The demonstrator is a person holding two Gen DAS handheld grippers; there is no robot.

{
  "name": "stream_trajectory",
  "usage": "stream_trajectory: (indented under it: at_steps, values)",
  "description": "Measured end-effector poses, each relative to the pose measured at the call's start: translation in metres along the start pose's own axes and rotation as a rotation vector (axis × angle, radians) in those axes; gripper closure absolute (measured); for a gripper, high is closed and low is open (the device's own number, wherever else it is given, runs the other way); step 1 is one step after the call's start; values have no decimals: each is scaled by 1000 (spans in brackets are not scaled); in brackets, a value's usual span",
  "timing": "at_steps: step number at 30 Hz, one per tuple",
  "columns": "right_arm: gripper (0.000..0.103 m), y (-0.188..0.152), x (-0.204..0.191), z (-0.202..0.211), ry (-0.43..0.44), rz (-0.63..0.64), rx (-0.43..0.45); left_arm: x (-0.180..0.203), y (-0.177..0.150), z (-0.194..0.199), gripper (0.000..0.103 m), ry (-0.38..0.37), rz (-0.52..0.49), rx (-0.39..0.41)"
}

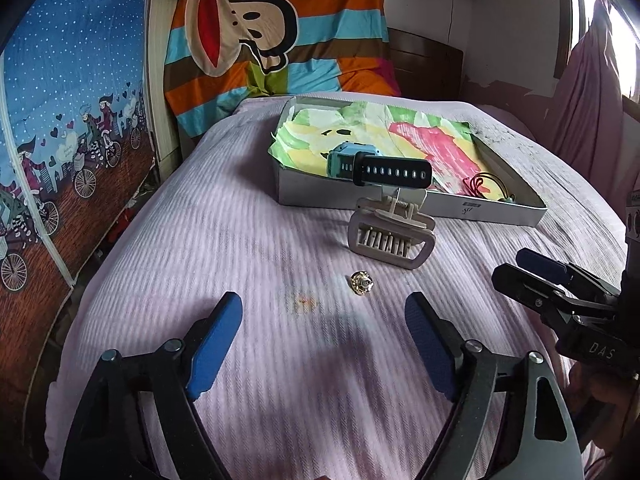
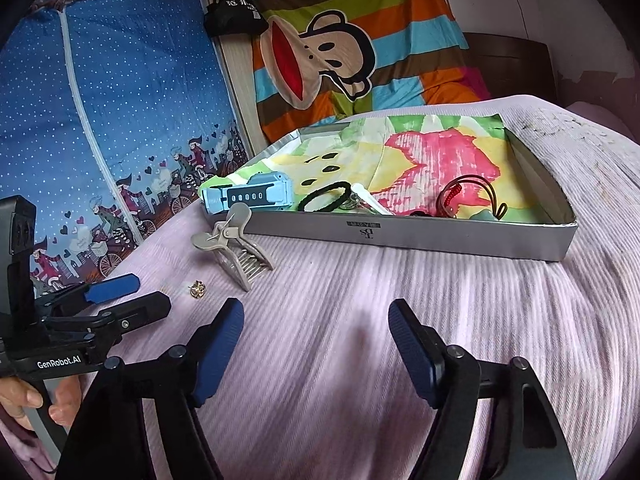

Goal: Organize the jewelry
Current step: 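Grasp the gold brooch with the left tool, then grasp the white claw clip with the right tool while the left tool holds the brooch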

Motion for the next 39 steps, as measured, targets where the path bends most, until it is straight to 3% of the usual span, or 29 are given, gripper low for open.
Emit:
stream_trajectory:
  at_steps: [9,18,29,37,39]
  values:
    - [56,8,-6,-18,43,25,-27,13,4,-23,64,-67,-40,-46]
    - [64,15,-14,-26,76,60,-22,9,7,-40,91,-61,-20,-68]
    - [72,19,-26,-45,84,108,-49,-12,15,-39,91,-2,61,-35]
    - [78,21,-36,-53,107,152,-62,-28,17,-39,91,-20,138,-26]
    - [86,21,-39,-54,110,164,-64,-28,17,-39,91,-24,141,-25]
Point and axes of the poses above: each gripper's, at about its wrist camera, not at the fingertips, and z roughly against the way its jaws point, x to its right, y to its top, the point moved 7 cm from there along -z, roughly the way its jaws point, and after that the axes turned 8 degrees about -z, right-handed, at the moved point
